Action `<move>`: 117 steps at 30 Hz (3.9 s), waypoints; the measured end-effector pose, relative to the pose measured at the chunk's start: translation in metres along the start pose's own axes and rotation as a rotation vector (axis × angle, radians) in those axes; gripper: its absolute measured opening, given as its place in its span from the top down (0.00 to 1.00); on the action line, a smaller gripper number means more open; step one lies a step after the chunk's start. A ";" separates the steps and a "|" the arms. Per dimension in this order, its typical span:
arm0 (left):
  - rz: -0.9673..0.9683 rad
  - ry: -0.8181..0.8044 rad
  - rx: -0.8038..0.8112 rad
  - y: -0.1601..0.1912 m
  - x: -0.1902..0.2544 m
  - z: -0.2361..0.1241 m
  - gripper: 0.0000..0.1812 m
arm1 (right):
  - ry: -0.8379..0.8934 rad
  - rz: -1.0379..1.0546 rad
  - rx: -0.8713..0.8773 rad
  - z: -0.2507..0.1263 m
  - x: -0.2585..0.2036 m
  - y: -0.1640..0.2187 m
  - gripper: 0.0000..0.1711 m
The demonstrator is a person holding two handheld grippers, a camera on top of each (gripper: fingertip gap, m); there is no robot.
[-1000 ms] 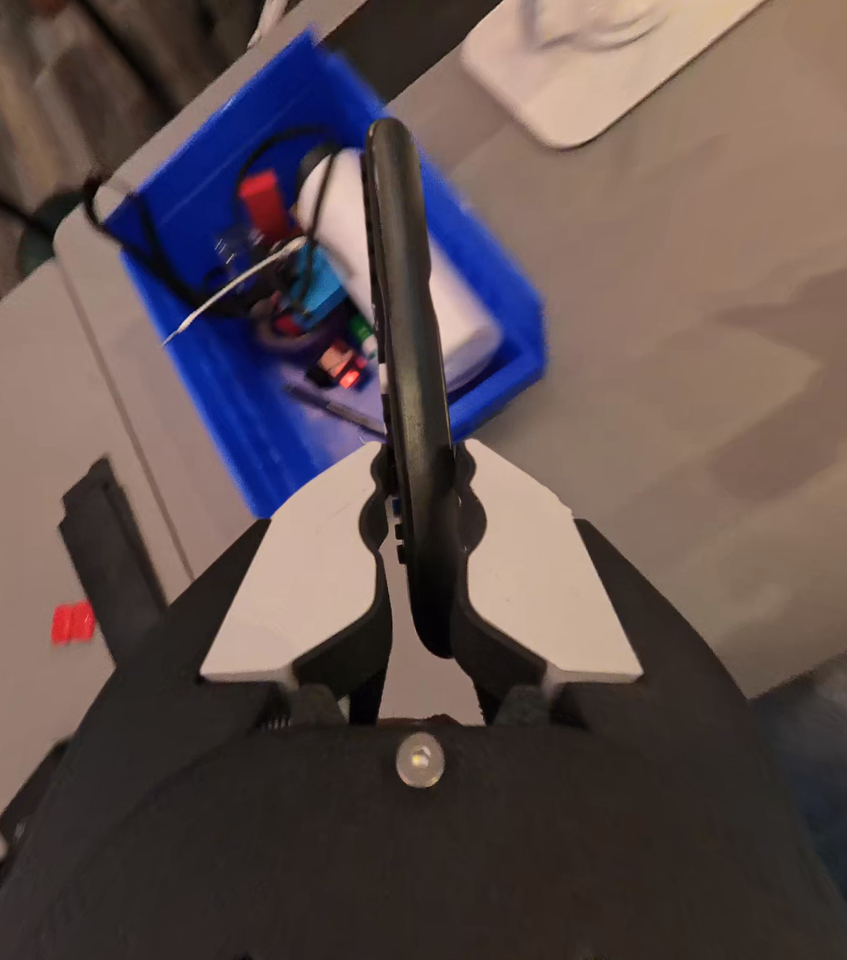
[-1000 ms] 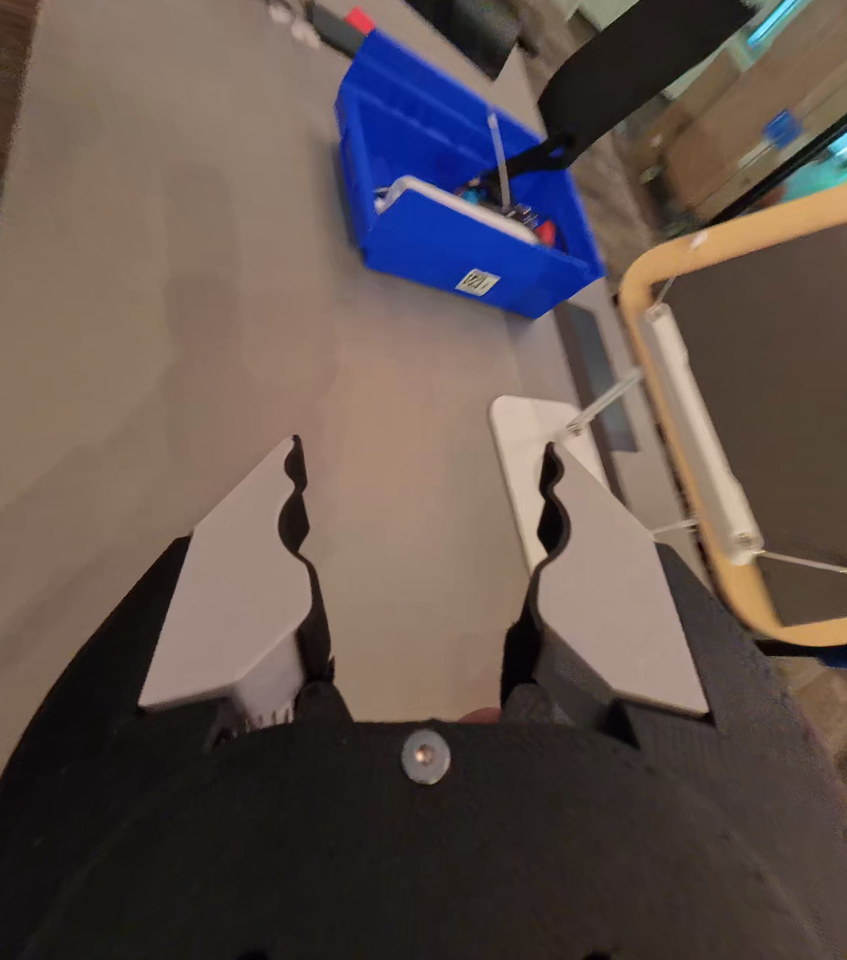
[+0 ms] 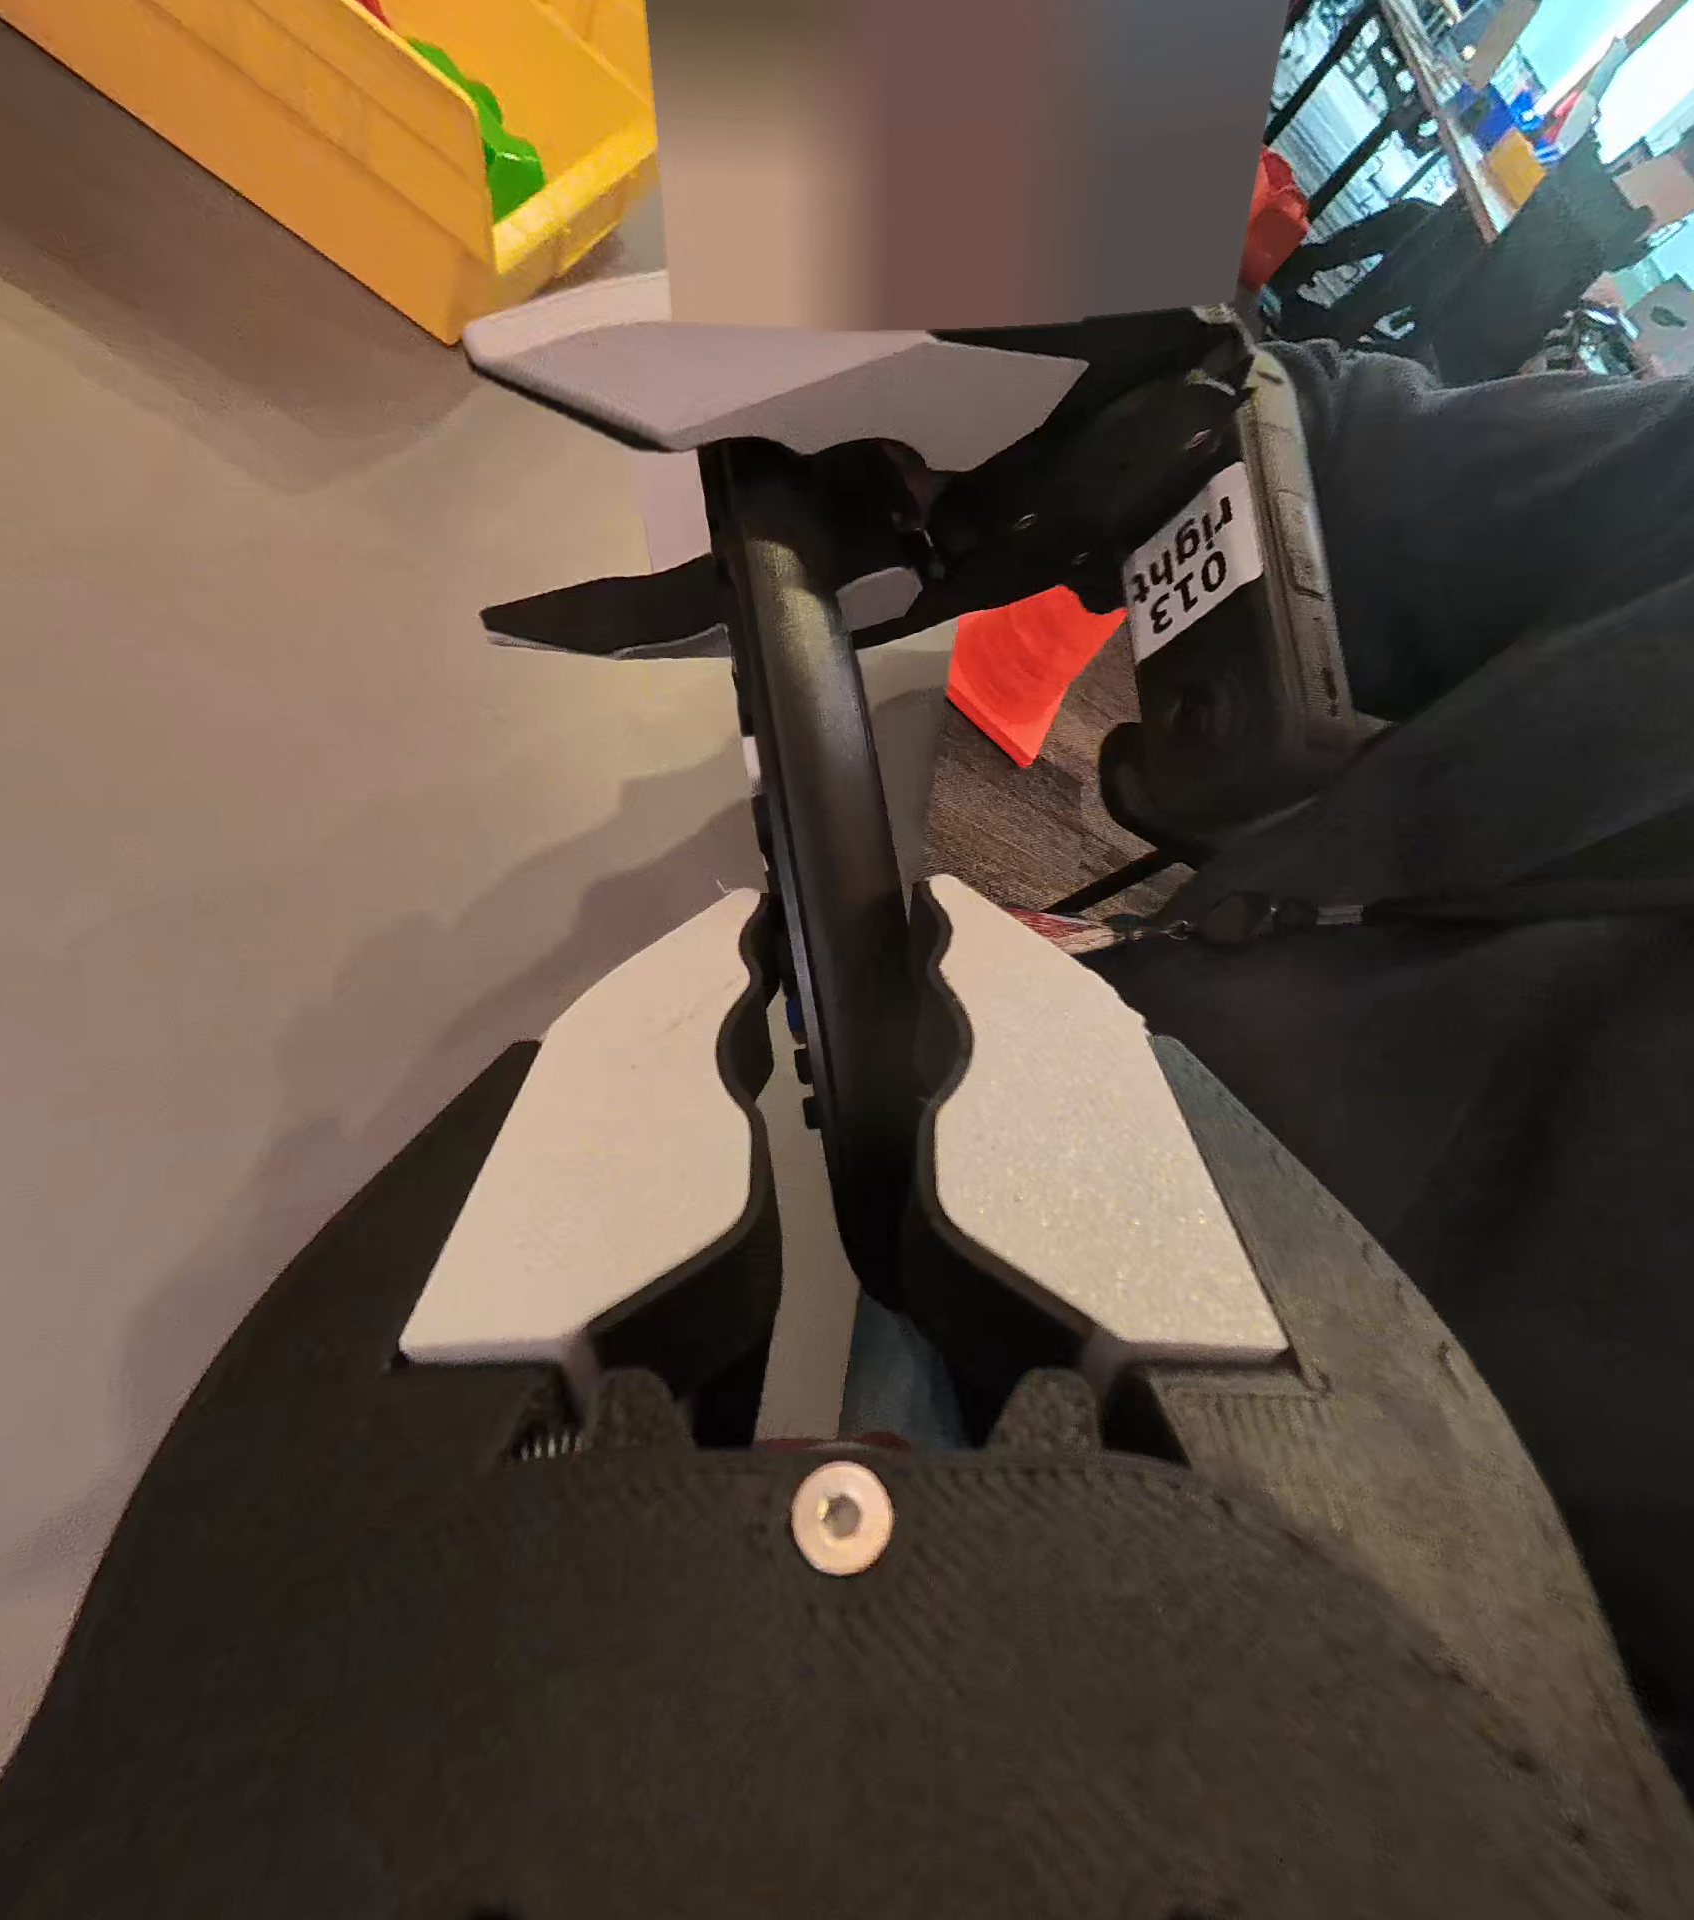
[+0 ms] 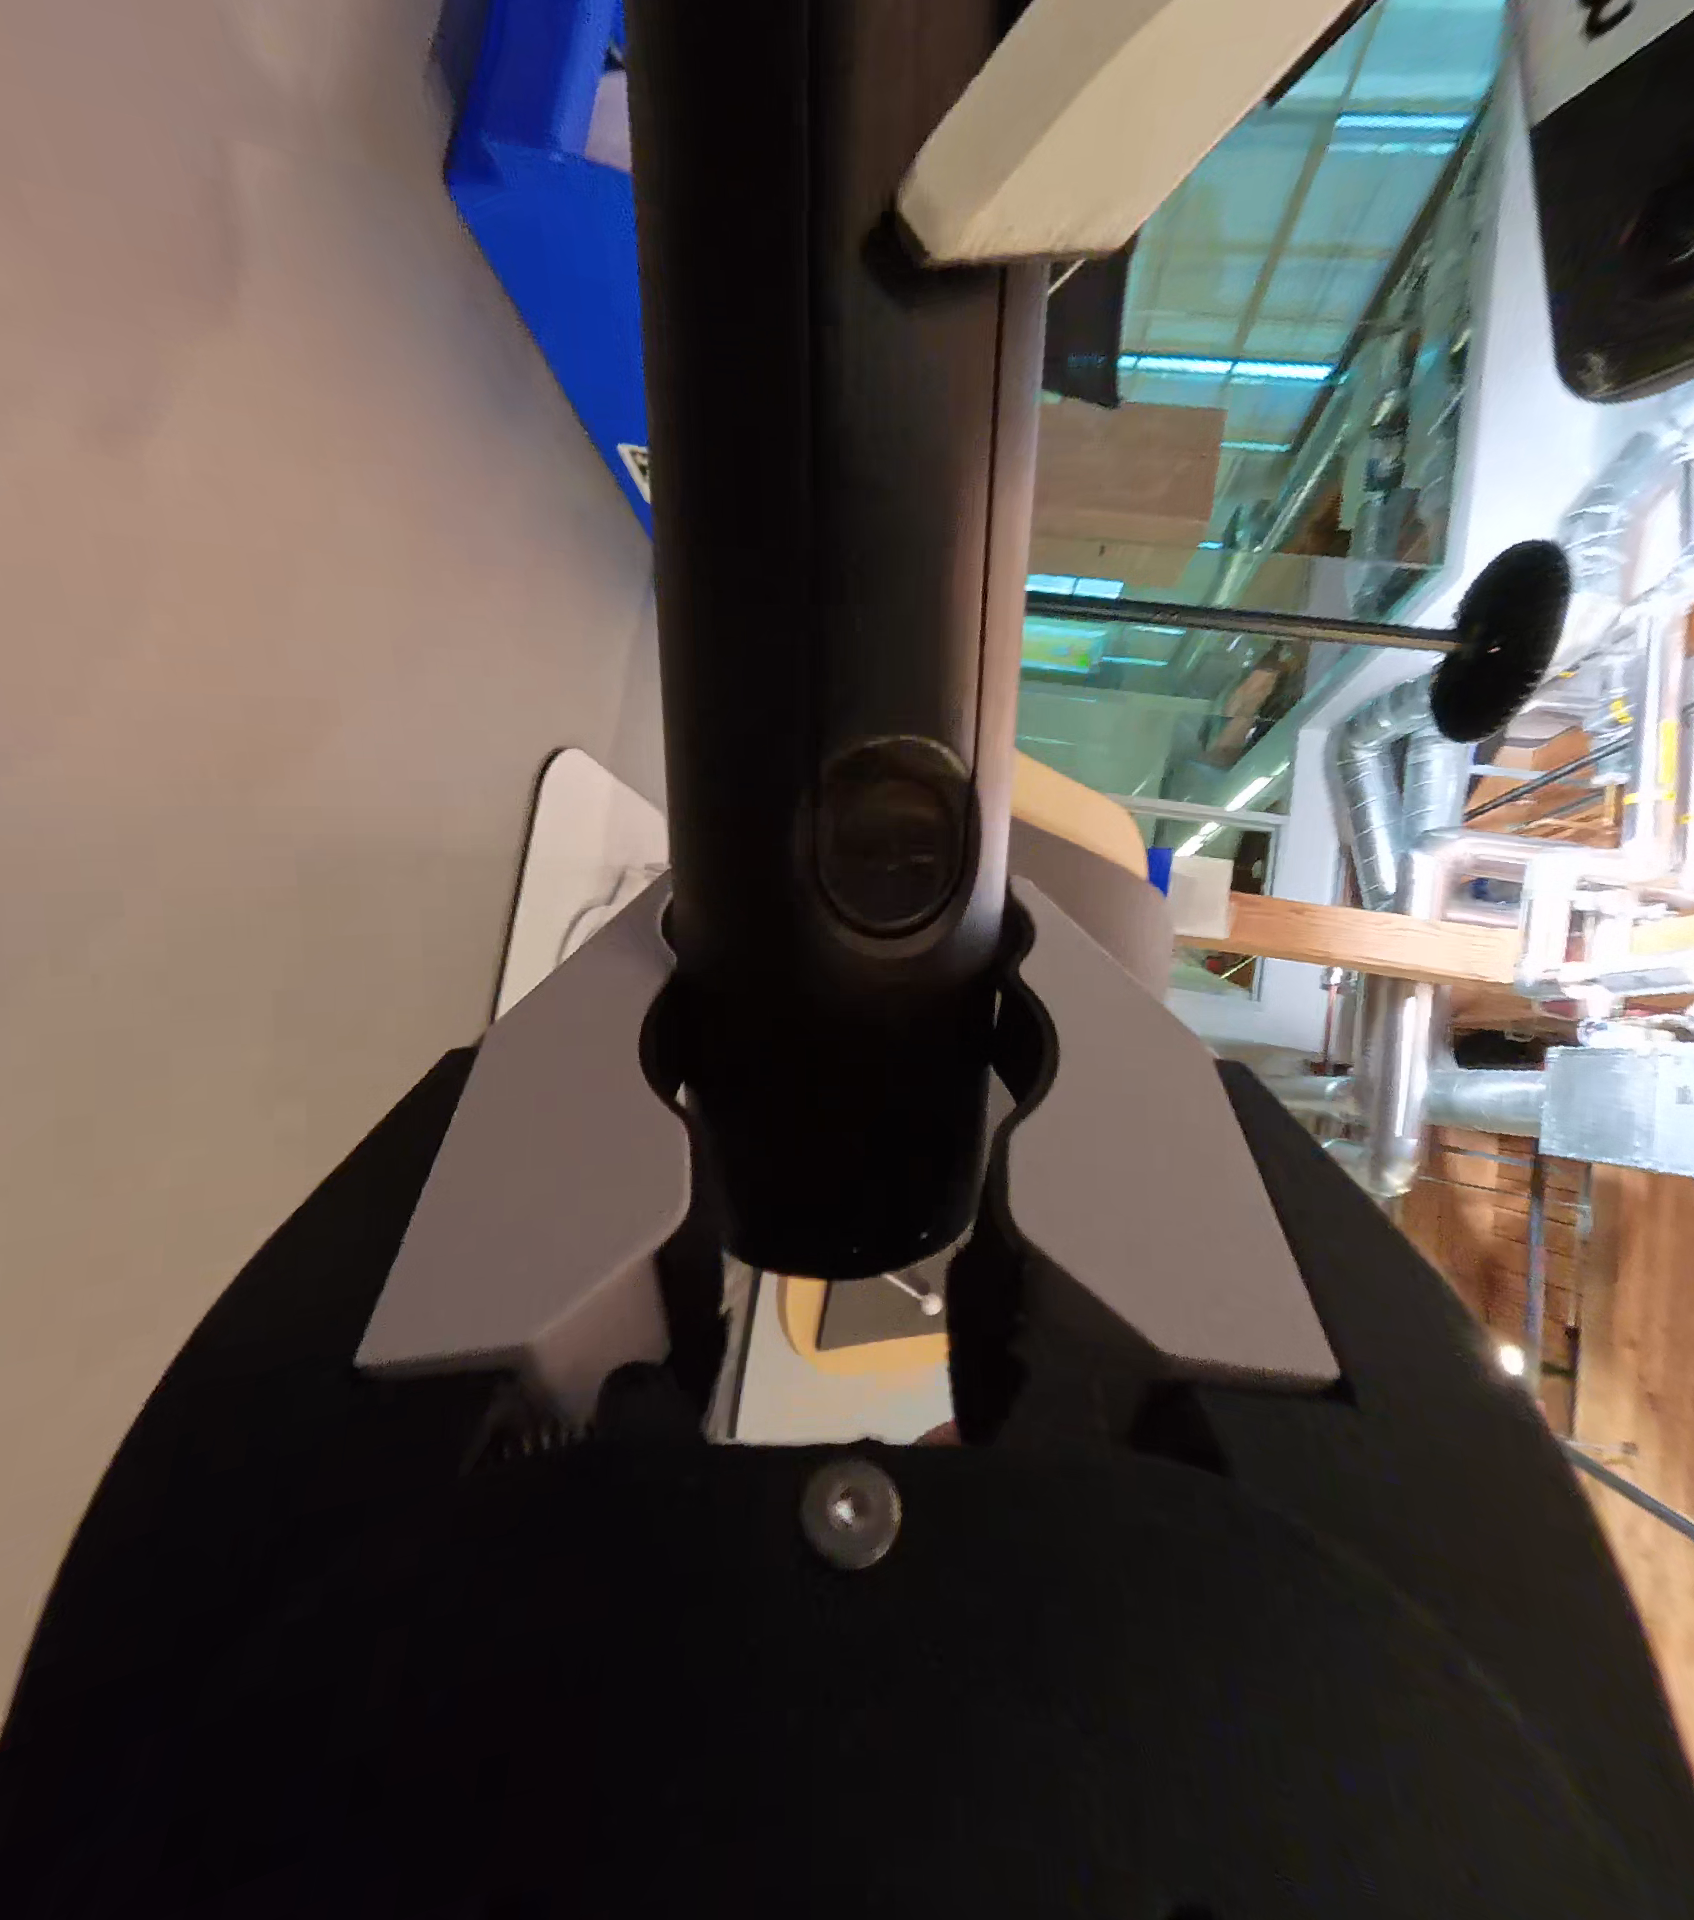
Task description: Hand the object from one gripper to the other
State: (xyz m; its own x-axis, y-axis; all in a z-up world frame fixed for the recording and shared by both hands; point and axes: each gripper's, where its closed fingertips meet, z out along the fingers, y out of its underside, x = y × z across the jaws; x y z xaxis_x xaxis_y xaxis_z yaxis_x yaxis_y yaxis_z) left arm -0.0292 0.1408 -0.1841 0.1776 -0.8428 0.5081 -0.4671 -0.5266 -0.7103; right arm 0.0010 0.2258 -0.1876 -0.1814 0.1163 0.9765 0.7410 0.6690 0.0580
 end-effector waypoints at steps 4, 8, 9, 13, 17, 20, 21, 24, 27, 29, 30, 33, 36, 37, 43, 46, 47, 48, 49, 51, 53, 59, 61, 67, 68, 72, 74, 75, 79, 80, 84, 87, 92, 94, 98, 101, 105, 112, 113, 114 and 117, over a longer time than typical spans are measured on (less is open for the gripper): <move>-0.030 0.013 0.009 -0.002 -0.007 0.008 0.87 | -0.067 0.036 -0.015 0.000 -0.012 0.008 0.69; -0.025 0.022 0.010 -0.006 -0.007 0.012 0.86 | -0.084 0.067 -0.017 -0.004 -0.015 0.012 0.70; -0.024 0.028 0.011 -0.007 -0.007 0.012 0.86 | -0.083 0.073 -0.014 -0.005 -0.015 0.013 0.70; -0.011 0.023 0.016 -0.011 -0.007 0.014 0.85 | -0.087 0.112 -0.015 -0.009 -0.016 0.017 0.70; 0.021 -0.019 0.027 -0.019 -0.007 0.014 0.79 | -0.086 0.186 -0.016 -0.012 -0.015 0.023 0.70; 0.084 -0.085 0.039 -0.025 -0.008 0.011 0.73 | -0.098 0.281 -0.001 -0.014 -0.014 0.028 0.70; 0.104 -0.109 0.051 -0.029 -0.008 0.008 0.68 | -0.104 0.311 0.000 -0.015 -0.014 0.030 0.70; 0.213 -0.232 0.124 -0.046 -0.009 -0.006 0.62 | -0.126 0.432 0.022 -0.018 -0.014 0.037 0.70; 0.347 -0.320 0.205 -0.061 -0.002 -0.021 0.55 | -0.148 0.546 0.047 -0.021 -0.012 0.042 0.71; 0.398 -0.336 0.274 -0.070 0.004 -0.028 0.54 | -0.170 0.637 0.088 -0.024 -0.010 0.041 0.71; 0.415 -0.344 0.299 -0.073 0.005 -0.030 0.52 | -0.181 0.684 0.111 -0.025 -0.008 0.040 0.72; 0.463 -0.419 0.299 -0.072 -0.014 -0.030 0.53 | -0.227 0.806 0.183 -0.027 -0.007 0.032 0.72; 0.429 -0.389 0.395 -0.076 -0.025 -0.030 0.54 | -0.252 0.895 0.237 -0.028 -0.008 0.029 0.72; 0.454 -0.394 0.409 -0.076 -0.024 -0.031 0.54 | -0.263 0.936 0.259 -0.029 -0.006 0.029 0.72; 0.498 -0.410 0.435 -0.077 -0.029 -0.030 0.52 | -0.434 1.198 0.494 -0.044 0.004 0.013 0.73; 0.454 -0.262 0.554 -0.091 -0.018 -0.023 0.52 | -0.535 1.355 0.671 -0.055 0.012 0.000 0.73; 0.453 -0.220 0.589 -0.097 -0.013 -0.021 0.54 | -0.561 1.399 0.726 -0.058 0.014 -0.004 0.72; 0.457 -0.171 0.622 -0.102 -0.008 -0.018 0.56 | -0.580 1.439 0.772 -0.061 0.016 -0.006 0.73; 0.465 -0.117 0.647 -0.106 0.000 -0.015 0.57 | -0.617 1.476 0.822 -0.065 0.017 -0.010 0.73; 0.486 -0.029 0.671 -0.112 0.013 -0.008 0.60 | -0.698 1.530 0.917 -0.073 0.018 -0.017 0.73; 0.515 0.052 0.695 -0.117 0.026 -0.003 0.66 | -0.781 1.573 1.001 -0.081 0.018 -0.022 0.72; 0.565 0.186 0.664 -0.118 0.049 0.011 0.84 | -0.909 1.657 1.165 -0.096 0.020 -0.029 0.73; 0.565 0.182 0.674 -0.120 0.050 0.011 0.84 | -0.920 1.672 1.179 -0.096 0.022 -0.029 0.72; 0.499 0.137 0.662 -0.128 0.044 0.014 0.87 | -0.815 1.648 1.020 -0.081 0.014 -0.018 0.66; 0.488 0.121 0.654 -0.130 0.043 0.014 0.87 | -0.770 1.624 0.956 -0.078 0.011 -0.011 0.65; 0.427 0.034 0.576 -0.136 0.034 0.019 0.87 | -0.636 1.535 0.780 -0.078 0.008 0.014 0.64; 0.365 -0.013 0.535 -0.139 0.026 0.024 0.87 | -0.599 1.492 0.713 -0.080 0.006 0.020 0.64; 0.344 -0.031 0.521 -0.141 0.023 0.027 0.87 | -0.594 1.479 0.690 -0.081 0.004 0.021 0.65; 0.254 -0.048 0.481 -0.146 0.017 0.038 0.87 | -0.618 1.476 0.688 -0.083 -0.004 0.015 0.75; 0.233 -0.054 0.458 -0.146 0.015 0.043 0.87 | -0.617 1.486 0.702 -0.084 -0.004 0.013 0.80; 0.193 -0.041 0.400 -0.144 0.012 0.055 0.87 | -0.625 1.534 0.727 -0.084 -0.009 0.013 0.88; 0.192 -0.037 0.395 -0.145 0.011 0.057 0.87 | -0.627 1.585 0.758 -0.085 -0.010 0.013 0.88; 0.324 -0.129 0.432 -0.152 0.008 0.052 0.77 | -0.629 1.656 0.803 -0.087 -0.007 0.014 0.88; 0.384 -0.215 0.481 -0.157 0.004 0.041 0.72 | -0.633 1.691 0.824 -0.090 -0.006 0.018 0.88; 0.681 -0.501 0.463 -0.156 -0.001 0.023 0.65 | -0.652 1.757 0.835 -0.094 -0.006 0.028 0.88; 1.019 -0.787 0.347 -0.152 -0.003 0.020 0.60 | -0.714 1.827 0.873 -0.099 -0.004 0.029 0.88; 1.451 -1.115 0.101 -0.150 -0.014 0.029 0.56 | -0.820 1.899 0.899 -0.102 -0.008 0.021 0.88; 1.992 -1.172 -0.111 -0.145 -0.007 0.058 0.58 | -0.983 1.935 0.921 -0.109 -0.016 -0.001 0.88; 2.027 -1.144 -0.159 -0.141 -0.011 0.065 0.61 | -0.997 1.934 0.916 -0.109 -0.017 -0.004 0.88; 2.064 -1.131 -0.192 -0.137 -0.013 0.069 0.64 | -1.007 1.933 0.924 -0.109 -0.017 -0.006 0.88; 2.074 -1.109 -0.236 -0.131 -0.021 0.076 0.80 | -1.016 1.954 0.942 -0.111 -0.013 -0.008 0.87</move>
State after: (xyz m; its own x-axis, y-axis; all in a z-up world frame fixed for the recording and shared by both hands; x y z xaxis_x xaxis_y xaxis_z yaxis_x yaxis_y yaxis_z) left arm 0.0942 0.2192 -0.1388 -0.2933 0.1992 -0.9350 -0.6098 0.7143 0.3435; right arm 0.0692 0.1378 -0.1779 -0.2651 0.7426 -0.6150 0.0554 -0.6250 -0.7786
